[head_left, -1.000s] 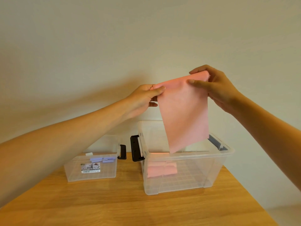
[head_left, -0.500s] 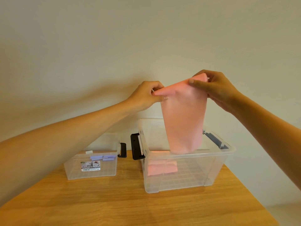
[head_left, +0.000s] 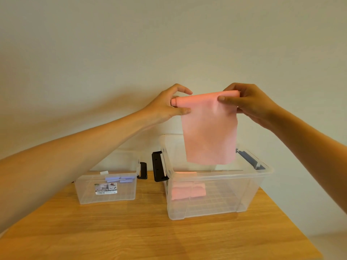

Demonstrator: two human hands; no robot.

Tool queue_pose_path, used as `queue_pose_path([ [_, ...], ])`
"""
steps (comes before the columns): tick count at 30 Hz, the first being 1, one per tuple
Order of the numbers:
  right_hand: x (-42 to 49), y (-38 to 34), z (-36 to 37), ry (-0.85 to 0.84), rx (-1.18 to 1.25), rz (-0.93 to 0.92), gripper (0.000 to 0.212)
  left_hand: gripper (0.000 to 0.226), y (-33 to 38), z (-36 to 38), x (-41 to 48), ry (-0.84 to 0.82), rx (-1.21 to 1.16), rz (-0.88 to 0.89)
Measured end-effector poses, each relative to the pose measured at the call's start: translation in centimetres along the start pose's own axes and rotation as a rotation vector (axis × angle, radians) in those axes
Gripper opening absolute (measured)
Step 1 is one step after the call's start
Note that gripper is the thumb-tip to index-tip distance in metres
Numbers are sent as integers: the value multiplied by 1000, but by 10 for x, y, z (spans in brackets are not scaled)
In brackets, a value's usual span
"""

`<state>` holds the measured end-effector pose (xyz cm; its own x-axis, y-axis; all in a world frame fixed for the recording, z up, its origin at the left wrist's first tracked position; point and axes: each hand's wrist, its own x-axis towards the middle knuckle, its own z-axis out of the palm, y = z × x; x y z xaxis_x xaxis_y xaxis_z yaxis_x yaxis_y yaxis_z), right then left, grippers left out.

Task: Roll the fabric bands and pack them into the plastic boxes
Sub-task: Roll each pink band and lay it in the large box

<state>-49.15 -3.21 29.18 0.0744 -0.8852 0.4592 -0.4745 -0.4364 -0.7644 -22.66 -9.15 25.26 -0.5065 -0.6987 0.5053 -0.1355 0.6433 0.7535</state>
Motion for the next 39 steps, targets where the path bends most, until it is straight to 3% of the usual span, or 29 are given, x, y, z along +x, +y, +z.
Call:
queue_pose_path([
  [7, -2, -3, 4, -13, 94, -2, 36, 19, -3, -2, 6, 116, 85, 67],
  [11, -2, -2, 2, -3, 73, -15, 44, 20, -1, -3, 6, 123, 61, 52],
  [15, -2, -2, 0, 35, 32, -8, 34, 33, -2, -2, 4, 106, 9, 41],
  [22, -3, -4, 0, 1, 54, 20, 43, 14, -5, 1, 7, 145, 4, 1],
  [29, -1, -2, 5, 55, 42, 14, 23, 24, -10, 3, 6, 102, -112, -38],
  [34, -1, 1, 5, -33, 84, 30, 25, 5, -10, 2, 8, 177, -92, -75],
  [39, 0, 0, 5, 40, 49, -1, 31, 15, -9, 1, 7, 124, -66, -65],
])
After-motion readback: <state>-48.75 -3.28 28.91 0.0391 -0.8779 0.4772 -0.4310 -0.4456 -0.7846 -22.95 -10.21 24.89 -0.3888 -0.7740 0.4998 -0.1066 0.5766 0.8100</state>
